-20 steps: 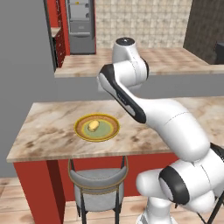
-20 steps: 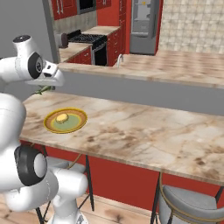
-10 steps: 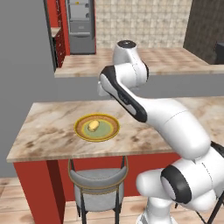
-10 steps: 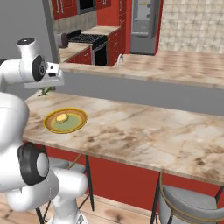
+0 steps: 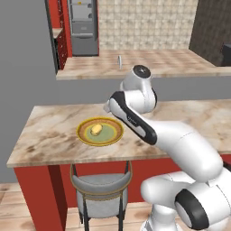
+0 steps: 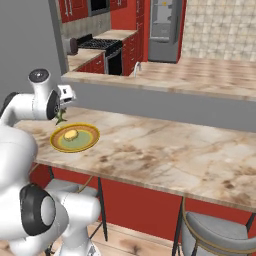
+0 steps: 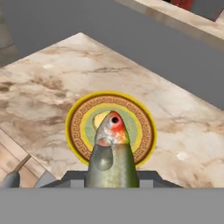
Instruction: Take the cheese, fish, and potato from the fridge and place them on the plate on the dining counter to create an appetizer plate.
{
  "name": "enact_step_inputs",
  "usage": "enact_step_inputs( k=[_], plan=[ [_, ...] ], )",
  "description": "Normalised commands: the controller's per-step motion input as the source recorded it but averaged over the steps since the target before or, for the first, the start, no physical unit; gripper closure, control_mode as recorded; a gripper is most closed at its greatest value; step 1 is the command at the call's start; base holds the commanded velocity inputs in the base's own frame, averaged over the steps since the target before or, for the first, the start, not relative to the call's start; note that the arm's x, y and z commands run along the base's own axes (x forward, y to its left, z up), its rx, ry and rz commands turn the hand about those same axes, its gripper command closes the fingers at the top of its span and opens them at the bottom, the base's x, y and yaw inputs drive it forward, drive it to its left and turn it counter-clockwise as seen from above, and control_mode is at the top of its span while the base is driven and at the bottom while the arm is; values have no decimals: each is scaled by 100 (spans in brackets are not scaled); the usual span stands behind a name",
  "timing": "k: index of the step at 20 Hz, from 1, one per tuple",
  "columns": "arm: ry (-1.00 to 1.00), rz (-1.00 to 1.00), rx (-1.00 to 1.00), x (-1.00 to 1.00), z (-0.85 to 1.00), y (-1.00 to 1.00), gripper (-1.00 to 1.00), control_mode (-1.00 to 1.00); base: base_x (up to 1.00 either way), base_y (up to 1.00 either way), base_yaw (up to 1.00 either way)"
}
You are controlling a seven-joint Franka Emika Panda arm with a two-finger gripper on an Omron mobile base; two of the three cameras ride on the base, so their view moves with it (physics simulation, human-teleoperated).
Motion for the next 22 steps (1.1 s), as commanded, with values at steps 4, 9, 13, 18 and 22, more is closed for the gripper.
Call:
enact_step_inputs(
  k=[4,9,13,18,22],
  plan=[
    [-1,19,0,21,-11,0,100,-100,0,0,0],
    [0,16,0,21,-18,0,100,-100,0,0,0],
    [6,4,0,28,-16,16,100,-100,0,0,0],
    [8,0,-2,23,-21,22,100,-100,0,0,0],
    [0,0,-3,19,-29,16,100,-100,0,0,0]
  ],
)
